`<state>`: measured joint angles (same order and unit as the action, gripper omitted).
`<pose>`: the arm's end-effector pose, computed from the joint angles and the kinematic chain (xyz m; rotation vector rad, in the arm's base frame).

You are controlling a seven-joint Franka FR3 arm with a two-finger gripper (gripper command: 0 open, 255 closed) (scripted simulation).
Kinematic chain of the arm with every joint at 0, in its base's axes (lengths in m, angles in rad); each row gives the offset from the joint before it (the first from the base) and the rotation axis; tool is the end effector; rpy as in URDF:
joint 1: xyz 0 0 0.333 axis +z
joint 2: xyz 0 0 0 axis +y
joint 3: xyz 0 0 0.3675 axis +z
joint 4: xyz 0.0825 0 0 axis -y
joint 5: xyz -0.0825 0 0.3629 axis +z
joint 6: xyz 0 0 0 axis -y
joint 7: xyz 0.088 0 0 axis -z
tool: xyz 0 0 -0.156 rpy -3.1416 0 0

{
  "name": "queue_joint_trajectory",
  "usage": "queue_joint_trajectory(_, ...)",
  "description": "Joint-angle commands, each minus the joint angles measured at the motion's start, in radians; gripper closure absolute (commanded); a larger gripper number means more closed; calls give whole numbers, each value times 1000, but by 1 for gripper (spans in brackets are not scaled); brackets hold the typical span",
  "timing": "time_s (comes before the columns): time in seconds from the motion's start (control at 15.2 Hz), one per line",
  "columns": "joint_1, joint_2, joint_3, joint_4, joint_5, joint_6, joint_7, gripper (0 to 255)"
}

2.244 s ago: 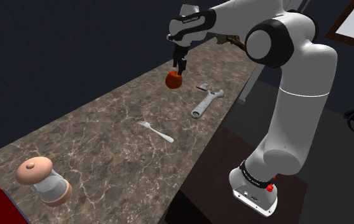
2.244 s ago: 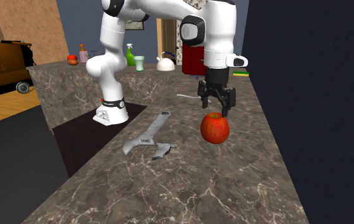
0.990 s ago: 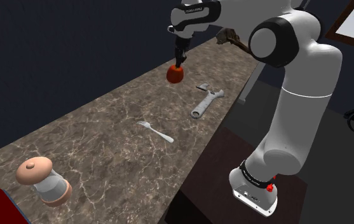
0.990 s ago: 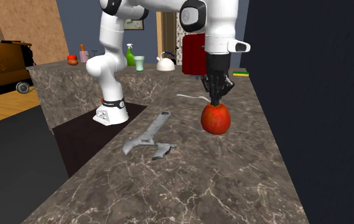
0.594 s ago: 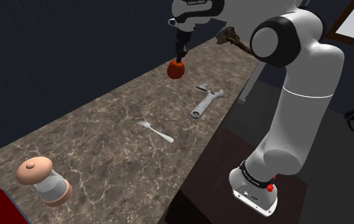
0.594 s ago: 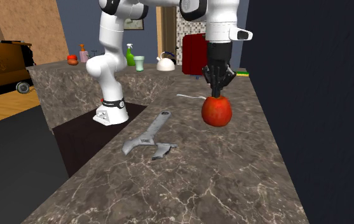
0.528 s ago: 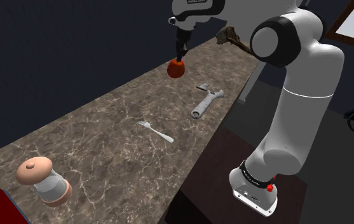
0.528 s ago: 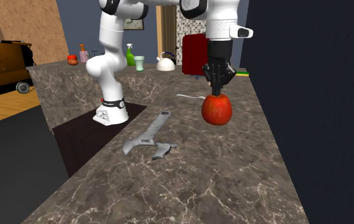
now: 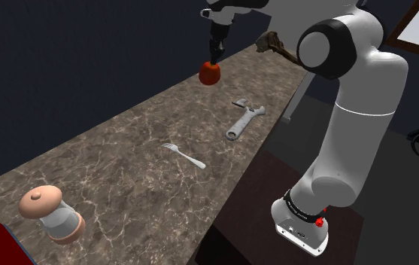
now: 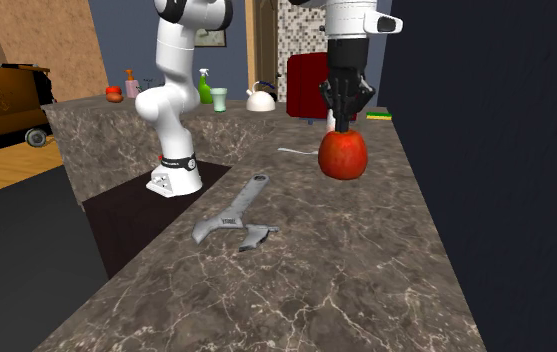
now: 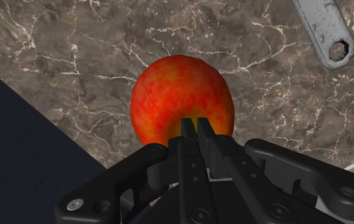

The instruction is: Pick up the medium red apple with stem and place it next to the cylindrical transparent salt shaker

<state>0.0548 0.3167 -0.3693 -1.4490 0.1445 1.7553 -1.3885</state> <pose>0.6314 -0.1506 0.5213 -2.6960 -1.5899 -0.0461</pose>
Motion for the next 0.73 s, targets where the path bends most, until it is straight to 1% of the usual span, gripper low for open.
queue_joint_trajectory(0.0,-2,1,-1,30,0,-30,2,255)
queue_joint_trajectory(0.66,-21,30,-3,209,9,-179,5,255)
